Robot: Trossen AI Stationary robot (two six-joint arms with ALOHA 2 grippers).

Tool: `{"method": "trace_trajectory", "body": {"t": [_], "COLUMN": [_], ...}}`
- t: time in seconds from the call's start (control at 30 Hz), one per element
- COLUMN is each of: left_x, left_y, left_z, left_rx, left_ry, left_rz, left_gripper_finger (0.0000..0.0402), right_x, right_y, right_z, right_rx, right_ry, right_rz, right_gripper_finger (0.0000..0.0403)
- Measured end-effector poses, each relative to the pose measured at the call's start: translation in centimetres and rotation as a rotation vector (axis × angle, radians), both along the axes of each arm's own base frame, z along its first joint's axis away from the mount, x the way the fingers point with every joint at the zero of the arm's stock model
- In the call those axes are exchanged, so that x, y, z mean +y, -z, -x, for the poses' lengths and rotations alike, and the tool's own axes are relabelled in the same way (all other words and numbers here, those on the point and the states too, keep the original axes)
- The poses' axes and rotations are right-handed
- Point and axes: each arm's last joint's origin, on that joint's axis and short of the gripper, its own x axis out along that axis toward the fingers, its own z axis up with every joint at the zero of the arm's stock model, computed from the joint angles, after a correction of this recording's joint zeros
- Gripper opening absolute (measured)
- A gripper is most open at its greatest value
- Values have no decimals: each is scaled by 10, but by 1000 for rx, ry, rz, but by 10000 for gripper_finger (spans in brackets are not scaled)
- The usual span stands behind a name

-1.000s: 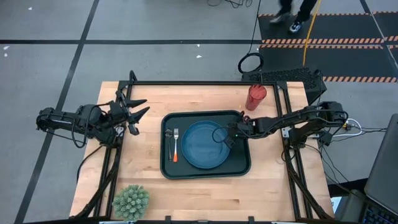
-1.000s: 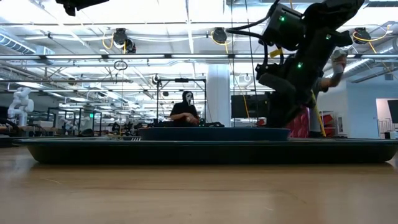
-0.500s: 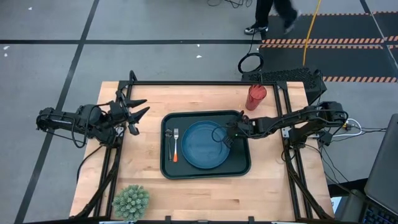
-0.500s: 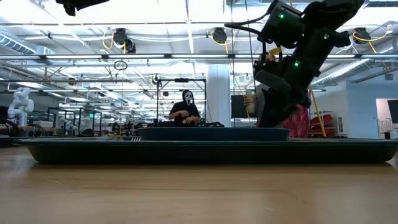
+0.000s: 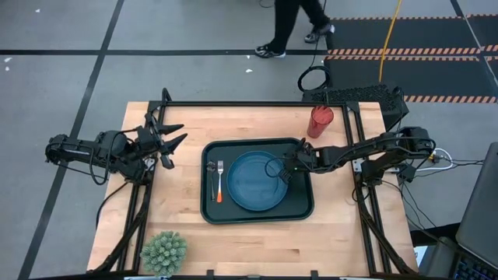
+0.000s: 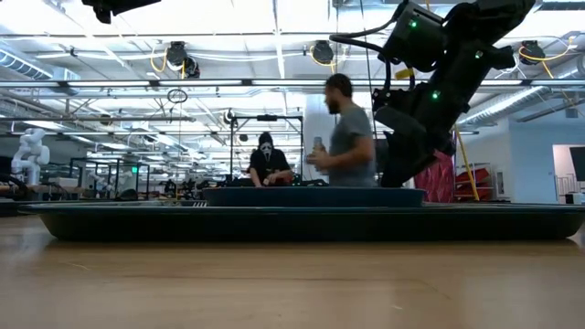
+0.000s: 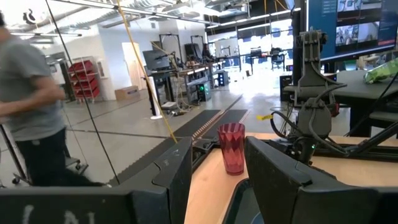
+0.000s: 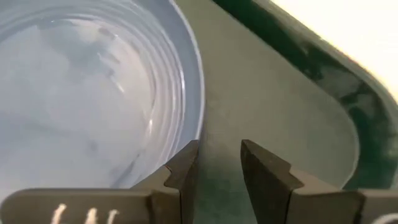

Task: Pick and place plate/cup/fork/spoon on tray
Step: Adjust the blue plate on the black serving tray, then put the red cup to the top right of the blue plate on the black tray

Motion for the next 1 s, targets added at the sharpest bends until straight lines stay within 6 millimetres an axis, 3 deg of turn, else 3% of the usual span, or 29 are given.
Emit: {"method": "trace_trajectory", "body": {"t": [0.23, 0.57, 0.8, 1.0], "left_x": [0, 0, 0, 0], "left_y": [0, 1, 1, 1], "left_z": [0, 0, 0, 0], "left_rx": [0, 7, 14, 14], "left_ry": [0, 0, -1, -1], "left_rz": [0, -2, -7, -8], "left_gripper_finger": [152, 152, 152, 152], "right_x": [-1, -13, -26, -46], "right_y": [-4, -35, -76, -121], "right_z": [1, 19, 36, 40], "right_rx": [-6, -46, -67, 70], "right_ry": [0, 87, 108, 134], "right_rz": [35, 191, 309, 325], "right_gripper_finger": [112, 112, 112, 112]}}
